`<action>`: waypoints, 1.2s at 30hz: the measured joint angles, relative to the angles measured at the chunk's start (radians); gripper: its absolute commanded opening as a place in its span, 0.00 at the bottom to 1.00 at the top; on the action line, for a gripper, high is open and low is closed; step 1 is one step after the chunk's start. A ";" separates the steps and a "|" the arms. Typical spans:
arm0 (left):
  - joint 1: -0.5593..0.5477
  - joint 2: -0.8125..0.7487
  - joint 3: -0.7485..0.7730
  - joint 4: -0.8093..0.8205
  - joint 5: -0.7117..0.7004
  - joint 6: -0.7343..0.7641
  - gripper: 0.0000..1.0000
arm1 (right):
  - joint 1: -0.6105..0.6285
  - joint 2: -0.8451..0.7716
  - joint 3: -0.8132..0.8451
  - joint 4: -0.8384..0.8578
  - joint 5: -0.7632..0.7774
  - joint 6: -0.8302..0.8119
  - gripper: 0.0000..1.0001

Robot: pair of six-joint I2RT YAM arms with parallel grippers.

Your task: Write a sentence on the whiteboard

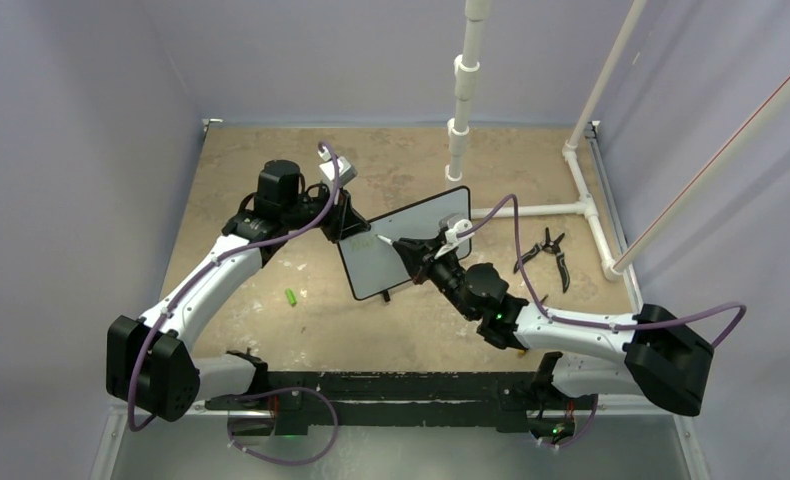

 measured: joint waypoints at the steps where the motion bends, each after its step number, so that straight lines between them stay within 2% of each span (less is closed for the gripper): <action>1: 0.000 0.000 0.000 0.000 0.000 0.002 0.02 | 0.000 0.000 0.000 0.000 0.001 0.000 0.00; 36: 0.000 0.000 -0.001 0.000 0.010 0.045 0.00 | 0.000 0.000 -0.004 -0.035 0.018 0.043 0.00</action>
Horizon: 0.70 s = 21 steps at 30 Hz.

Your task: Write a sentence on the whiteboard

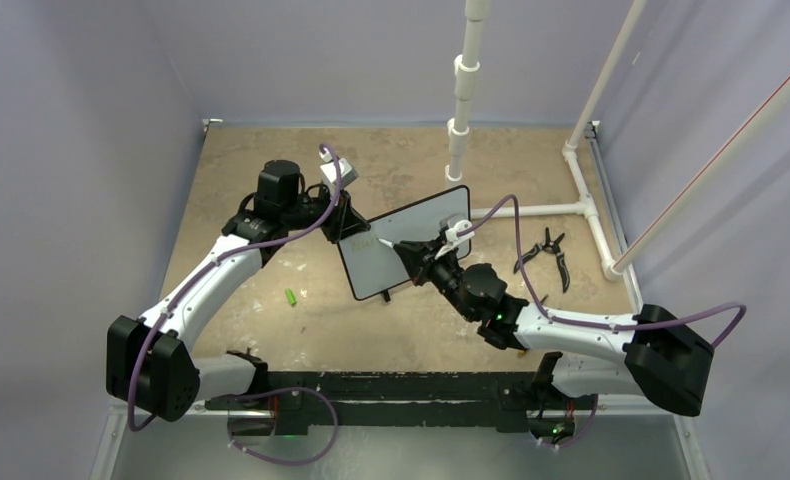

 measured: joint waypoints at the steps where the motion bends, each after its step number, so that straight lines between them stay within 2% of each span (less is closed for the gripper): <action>1: 0.000 0.000 0.000 0.000 0.000 0.000 0.00 | 0.000 -0.001 0.000 -0.002 0.000 0.002 0.00; 21: 0.000 -0.001 -0.001 0.000 0.000 0.007 0.00 | 0.000 -0.002 -0.006 -0.005 0.000 0.013 0.00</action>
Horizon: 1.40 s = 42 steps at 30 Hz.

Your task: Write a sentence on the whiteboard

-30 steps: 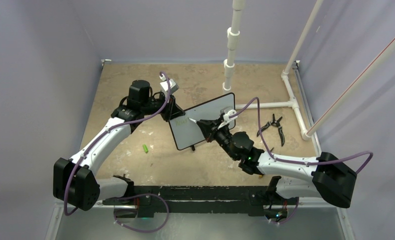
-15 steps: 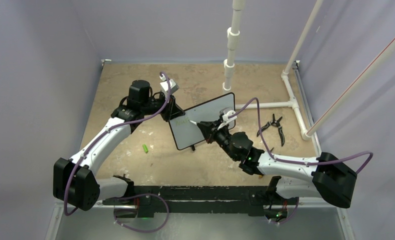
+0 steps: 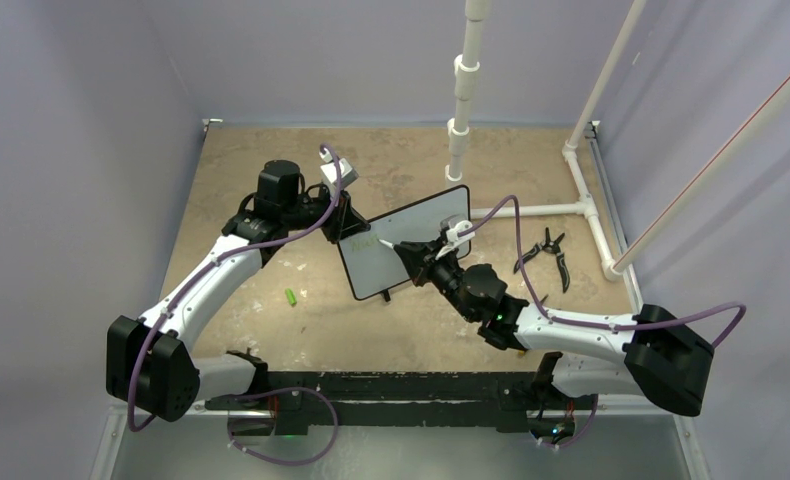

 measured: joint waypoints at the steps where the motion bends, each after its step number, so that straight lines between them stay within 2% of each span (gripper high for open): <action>1: 0.000 0.000 0.000 0.000 0.000 0.000 0.00 | 0.000 0.000 0.000 0.004 0.000 0.000 0.00; 17: 0.000 -0.002 0.000 0.000 0.003 0.000 0.00 | 0.000 -0.002 0.000 0.047 0.027 -0.007 0.00; 42: 0.000 -0.002 0.000 0.000 -0.004 0.001 0.00 | 0.000 -0.006 -0.033 0.013 0.052 0.035 0.00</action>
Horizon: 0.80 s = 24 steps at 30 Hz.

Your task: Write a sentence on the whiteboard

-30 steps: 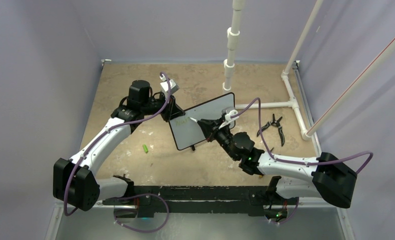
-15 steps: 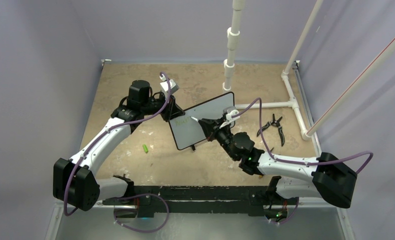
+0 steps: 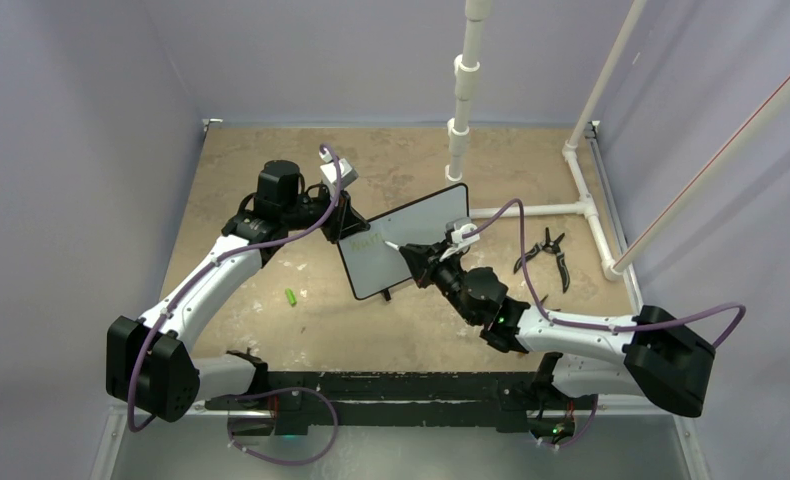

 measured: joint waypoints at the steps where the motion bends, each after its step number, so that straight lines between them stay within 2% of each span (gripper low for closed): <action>1: 0.000 0.000 0.000 0.000 0.000 0.000 0.00 | 0.000 -0.002 -0.001 -0.004 0.000 0.002 0.00; 24: 0.000 -0.002 0.000 0.000 0.004 0.000 0.00 | 0.000 0.001 0.000 0.046 0.000 -0.020 0.00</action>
